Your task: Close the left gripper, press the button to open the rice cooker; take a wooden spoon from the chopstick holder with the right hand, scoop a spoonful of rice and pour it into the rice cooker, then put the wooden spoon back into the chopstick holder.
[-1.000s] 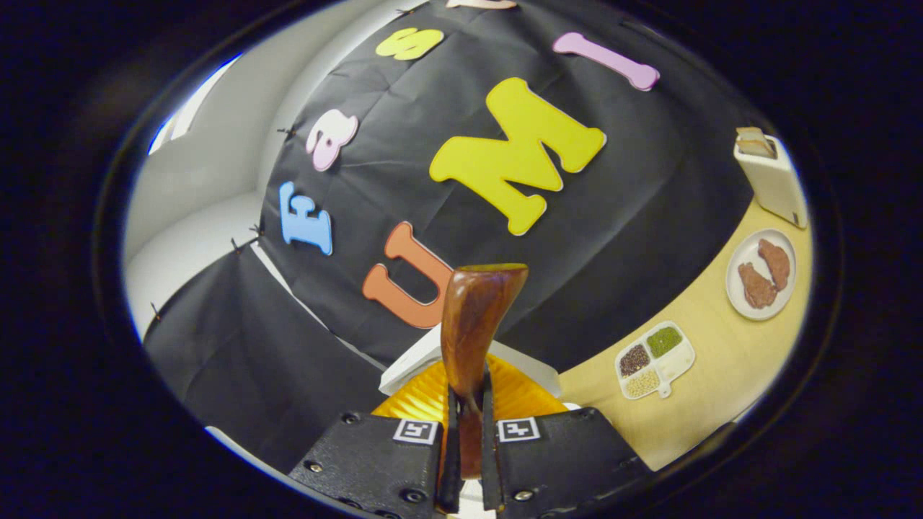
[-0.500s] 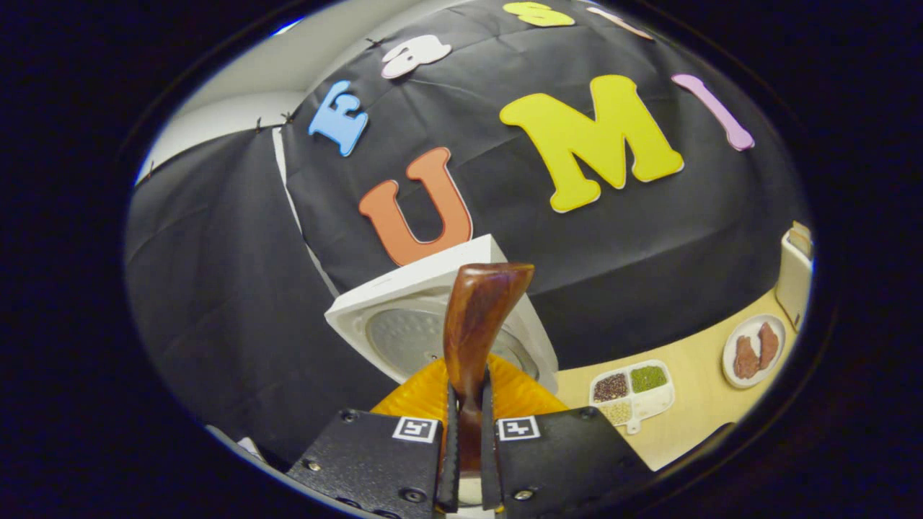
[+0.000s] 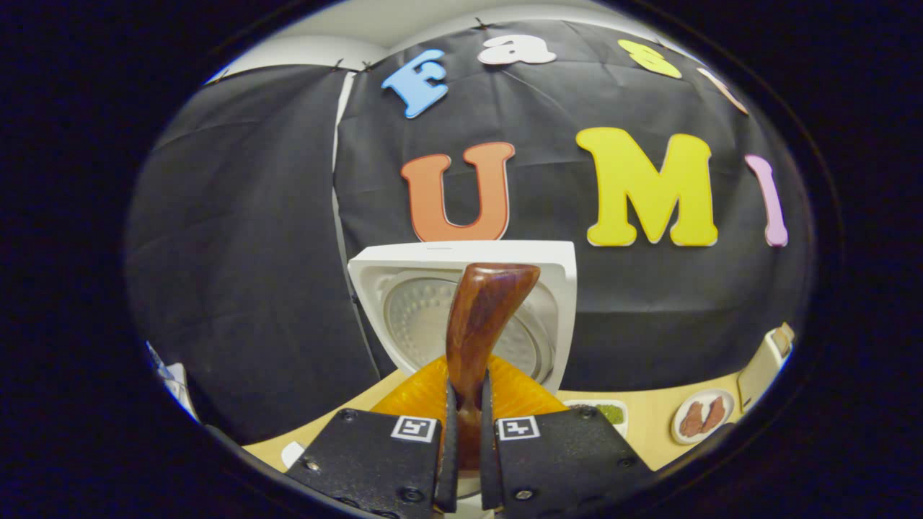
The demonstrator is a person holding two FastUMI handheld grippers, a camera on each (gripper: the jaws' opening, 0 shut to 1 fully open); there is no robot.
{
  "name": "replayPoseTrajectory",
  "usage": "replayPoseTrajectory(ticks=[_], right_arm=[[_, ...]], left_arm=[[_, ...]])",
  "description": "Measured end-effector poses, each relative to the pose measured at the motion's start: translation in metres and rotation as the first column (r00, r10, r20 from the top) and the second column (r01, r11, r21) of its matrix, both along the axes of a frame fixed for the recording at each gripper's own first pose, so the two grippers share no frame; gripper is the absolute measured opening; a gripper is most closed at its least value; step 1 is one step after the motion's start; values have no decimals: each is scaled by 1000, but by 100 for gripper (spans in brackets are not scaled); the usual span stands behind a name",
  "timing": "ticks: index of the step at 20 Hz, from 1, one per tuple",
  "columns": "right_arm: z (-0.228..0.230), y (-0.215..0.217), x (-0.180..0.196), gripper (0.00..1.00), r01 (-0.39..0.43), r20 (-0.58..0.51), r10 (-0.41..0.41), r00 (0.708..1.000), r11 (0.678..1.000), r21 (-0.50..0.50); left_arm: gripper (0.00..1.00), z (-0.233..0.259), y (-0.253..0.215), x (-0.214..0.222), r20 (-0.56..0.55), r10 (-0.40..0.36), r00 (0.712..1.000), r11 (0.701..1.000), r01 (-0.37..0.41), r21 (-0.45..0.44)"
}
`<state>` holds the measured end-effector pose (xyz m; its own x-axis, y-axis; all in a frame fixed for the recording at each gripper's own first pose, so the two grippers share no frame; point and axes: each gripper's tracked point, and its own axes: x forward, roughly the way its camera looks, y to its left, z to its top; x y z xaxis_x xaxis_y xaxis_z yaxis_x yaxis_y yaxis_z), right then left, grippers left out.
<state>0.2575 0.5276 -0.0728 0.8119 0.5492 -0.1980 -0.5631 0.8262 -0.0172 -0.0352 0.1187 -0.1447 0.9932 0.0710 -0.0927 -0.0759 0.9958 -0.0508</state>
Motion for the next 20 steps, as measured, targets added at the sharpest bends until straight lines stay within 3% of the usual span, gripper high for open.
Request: replayPoseTrajectory(ticks=[5,9,15,20], right_arm=[[15,13,-17,18,-42,162,62,985,991,-124],[27,6,-31,18,-1,293,49,955,987,-161],[34,-32,-45,16,-5,245,26,969,996,-88],[44,-107,-57,17,20,209,-18,978,1000,-4]], left_arm=[[94,-7,-2,0,-25,-6,1000,1000,6,16],[94,-9,-1,1,-36,-3,999,1000,4,23],[94,-5,-2,-2,-36,-13,999,1000,14,22],[94,5,-15,1,4,-20,1000,1000,20,20]])
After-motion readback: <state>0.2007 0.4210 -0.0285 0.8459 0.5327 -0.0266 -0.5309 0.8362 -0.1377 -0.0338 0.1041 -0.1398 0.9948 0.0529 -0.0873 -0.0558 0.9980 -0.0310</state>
